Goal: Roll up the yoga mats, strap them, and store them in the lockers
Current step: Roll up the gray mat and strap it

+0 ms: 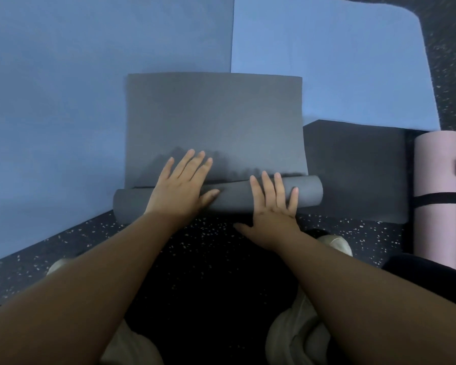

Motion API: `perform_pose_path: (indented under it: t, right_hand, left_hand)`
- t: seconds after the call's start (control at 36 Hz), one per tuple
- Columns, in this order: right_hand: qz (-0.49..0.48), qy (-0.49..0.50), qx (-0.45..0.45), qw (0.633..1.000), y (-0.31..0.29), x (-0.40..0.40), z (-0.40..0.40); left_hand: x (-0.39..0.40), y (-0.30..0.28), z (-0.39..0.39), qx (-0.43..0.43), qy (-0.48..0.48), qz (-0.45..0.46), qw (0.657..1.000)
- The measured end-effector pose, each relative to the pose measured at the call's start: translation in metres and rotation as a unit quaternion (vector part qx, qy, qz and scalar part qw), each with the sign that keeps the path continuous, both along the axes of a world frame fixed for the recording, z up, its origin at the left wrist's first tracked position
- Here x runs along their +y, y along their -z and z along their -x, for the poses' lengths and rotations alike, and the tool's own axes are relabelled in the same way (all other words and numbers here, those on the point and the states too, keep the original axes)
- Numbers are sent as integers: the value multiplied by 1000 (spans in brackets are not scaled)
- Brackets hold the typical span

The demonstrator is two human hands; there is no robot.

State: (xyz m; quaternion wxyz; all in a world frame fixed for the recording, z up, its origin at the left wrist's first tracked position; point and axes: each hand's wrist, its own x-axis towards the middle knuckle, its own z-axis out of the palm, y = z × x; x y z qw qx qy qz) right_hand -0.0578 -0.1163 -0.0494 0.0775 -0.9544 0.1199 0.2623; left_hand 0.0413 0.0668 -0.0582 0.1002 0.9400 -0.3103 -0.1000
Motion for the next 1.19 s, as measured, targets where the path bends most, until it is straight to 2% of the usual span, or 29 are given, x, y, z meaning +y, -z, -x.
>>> perform_pose_path:
  t: [0.14, 0.42, 0.61, 0.75, 1.06, 1.19]
  right_hand:
    - [-6, -1, 10, 1000, -3, -4, -9]
    - [-22, -7, -10, 1000, -8, -11, -23]
    - [-41, -15, 13, 999, -13, -16, -33]
    - [-60, -6, 15, 998, -17, -22, -50]
    - [-39, -16, 10, 999, -14, -25, -62]
    - [-26, -17, 7, 999, -15, -26, -77]
  left_hand:
    - [1, 1, 7, -62, 35, 58, 996]
    - [-7, 0, 29, -59, 16, 53, 997]
    - [-4, 2, 36, -70, 3, 49, 996]
    - [-8, 2, 37, -77, -1, 35, 996]
    - [-11, 4, 50, -82, -3, 11, 997]
    - [-16, 6, 40, -62, 4, -48, 997]
